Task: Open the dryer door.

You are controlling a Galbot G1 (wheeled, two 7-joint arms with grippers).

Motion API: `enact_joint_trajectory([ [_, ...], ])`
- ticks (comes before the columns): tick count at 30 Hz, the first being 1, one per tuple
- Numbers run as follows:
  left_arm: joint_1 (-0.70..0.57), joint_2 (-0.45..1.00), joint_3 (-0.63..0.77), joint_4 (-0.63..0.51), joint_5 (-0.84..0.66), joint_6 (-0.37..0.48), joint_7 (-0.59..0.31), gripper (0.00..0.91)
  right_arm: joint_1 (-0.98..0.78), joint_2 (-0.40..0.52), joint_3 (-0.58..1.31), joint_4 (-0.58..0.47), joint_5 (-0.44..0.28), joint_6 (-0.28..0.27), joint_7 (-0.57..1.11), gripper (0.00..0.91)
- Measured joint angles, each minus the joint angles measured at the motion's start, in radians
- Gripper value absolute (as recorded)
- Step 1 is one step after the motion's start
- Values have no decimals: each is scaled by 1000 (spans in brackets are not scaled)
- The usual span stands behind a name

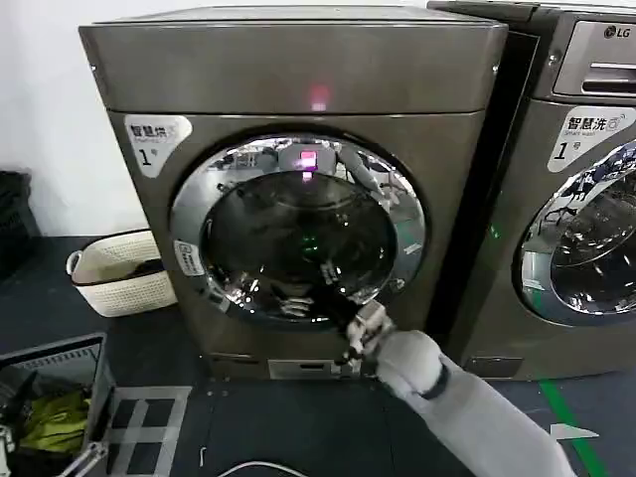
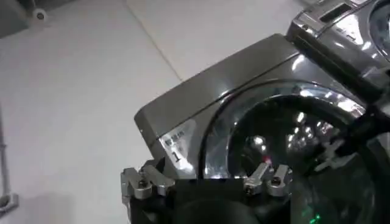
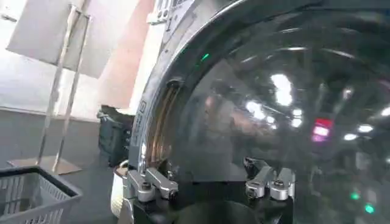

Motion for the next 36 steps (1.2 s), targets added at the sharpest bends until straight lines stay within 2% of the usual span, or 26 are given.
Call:
enact_joint_trajectory([
  [12,4,-16,11,3,20,0,4,907,102,133,-100,-130,-14,0,-11,907],
  [26,17,-45,-3,-4,26,0,5,907,164,278,-141,-271,-40,25,-59,907],
  [32,15,-56,-1,-4,30,0,6,907,177,325,-142,-333,-44,48,-125,907],
  [36,17,-63,-2,-4,29,0,6,907,185,330,-149,-360,-44,84,-197,907],
])
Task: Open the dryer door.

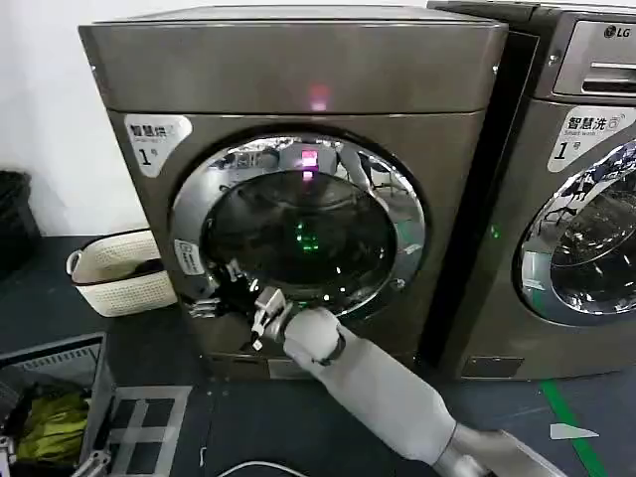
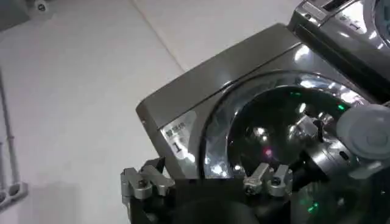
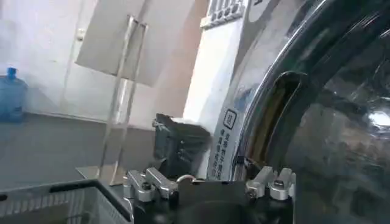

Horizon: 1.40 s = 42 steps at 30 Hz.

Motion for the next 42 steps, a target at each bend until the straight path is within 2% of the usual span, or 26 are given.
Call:
enact_joint_trajectory([
  [4,-1,-7,-2,0,-1,0,0,907,0,-5,-5,-18,22,44,-64,907],
  [7,-1,-9,-5,0,-2,0,0,907,0,-21,-18,-32,56,132,-136,907],
  [8,-3,-6,-10,3,-3,0,0,907,-1,-27,-21,-31,60,144,-149,907],
  [15,-34,28,-66,49,-16,0,2,907,-36,-136,-34,64,177,252,-358,907],
  [22,-91,95,-140,102,4,3,-86,907,-89,-291,10,196,256,282,-569,907],
  [26,-124,155,-128,121,31,78,-130,907,-149,-382,62,285,274,291,-709,907],
  [29,-160,212,-103,130,86,165,-143,907,-211,-447,127,351,272,288,-815,907],
  [32,-200,265,-69,148,116,216,-145,907,-308,-515,224,425,271,290,-866,907],
  [37,-297,356,6,197,140,245,-146,907,-550,-610,492,540,301,356,-871,907],
  [42,-401,440,146,248,173,240,-143,907,-825,-598,853,604,366,396,-815,907],
])
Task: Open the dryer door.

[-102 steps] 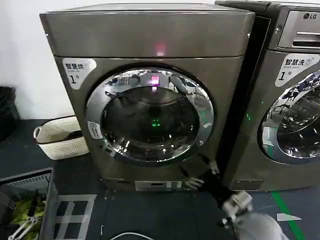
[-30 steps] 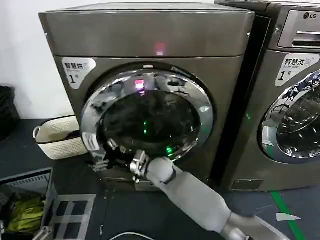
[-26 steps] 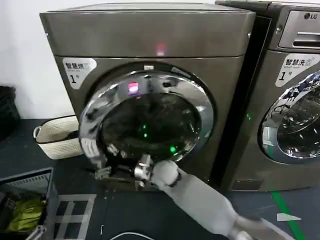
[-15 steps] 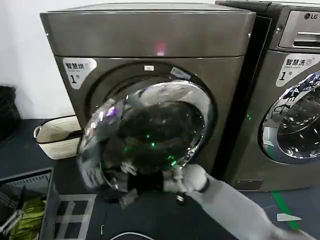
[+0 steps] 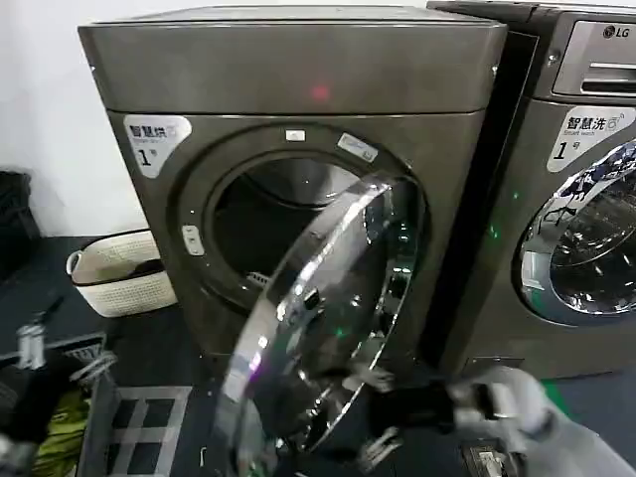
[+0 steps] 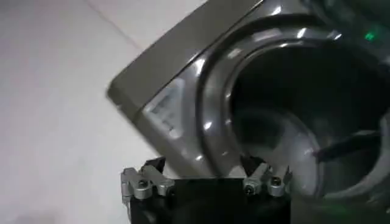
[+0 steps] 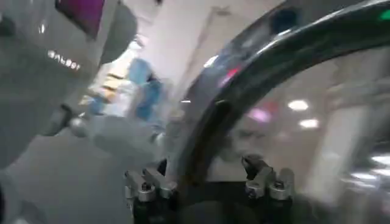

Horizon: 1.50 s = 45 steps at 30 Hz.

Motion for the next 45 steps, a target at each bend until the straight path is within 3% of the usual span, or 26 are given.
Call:
enact_joint_trajectory([
  [4,-87,47,146,27,33,-12,14,907,-219,62,321,43,23,38,74,907],
  [11,-263,89,444,83,62,-40,16,907,-550,315,746,85,-209,178,428,907],
  [14,-336,71,576,109,76,-47,16,907,-590,446,883,95,-368,120,647,907],
  [16,-382,56,655,126,75,-47,16,907,-587,523,974,103,-480,35,810,907],
  [20,-472,36,786,160,67,-50,16,907,-540,606,1161,76,-521,-236,1077,907],
  [23,-533,27,867,177,60,-47,16,907,-522,616,1291,18,-550,-321,1182,907],
  [26,-592,8,946,197,59,-44,16,907,-520,617,1399,-44,-561,-357,1226,907],
  [30,-664,-26,1030,222,63,-36,19,907,-512,620,1506,-112,-578,-363,1258,907],
  [45,-874,-219,1264,415,57,-11,21,907,-509,644,1646,-161,-570,-366,1276,907],
])
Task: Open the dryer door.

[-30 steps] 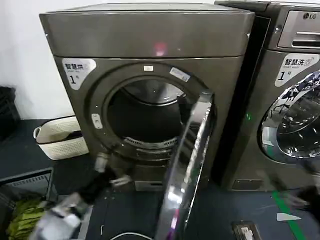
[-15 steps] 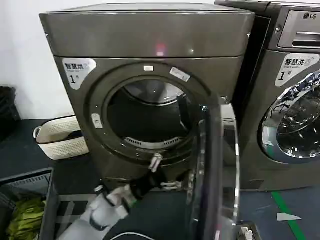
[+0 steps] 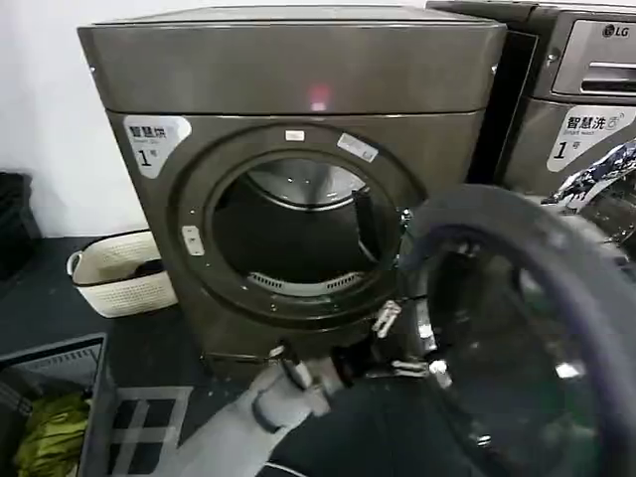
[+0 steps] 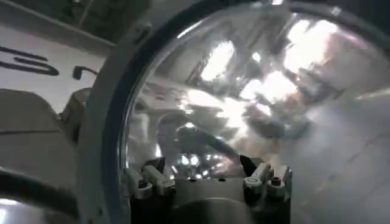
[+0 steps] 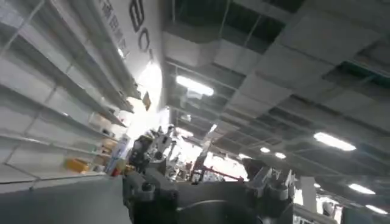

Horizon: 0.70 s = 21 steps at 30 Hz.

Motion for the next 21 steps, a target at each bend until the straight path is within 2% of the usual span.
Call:
enact_joint_trajectory([
  [6,-56,-84,41,87,2,5,0,907,-13,-22,40,-54,-2,17,1,907],
  [12,-98,-157,52,166,12,17,0,907,-26,-60,93,-135,-8,-11,33,907],
  [16,-121,-196,57,196,17,25,0,907,-37,-61,119,-172,-9,16,34,907],
  [21,-117,-180,61,178,24,16,1,907,-39,-74,124,-201,-9,38,27,907],
])
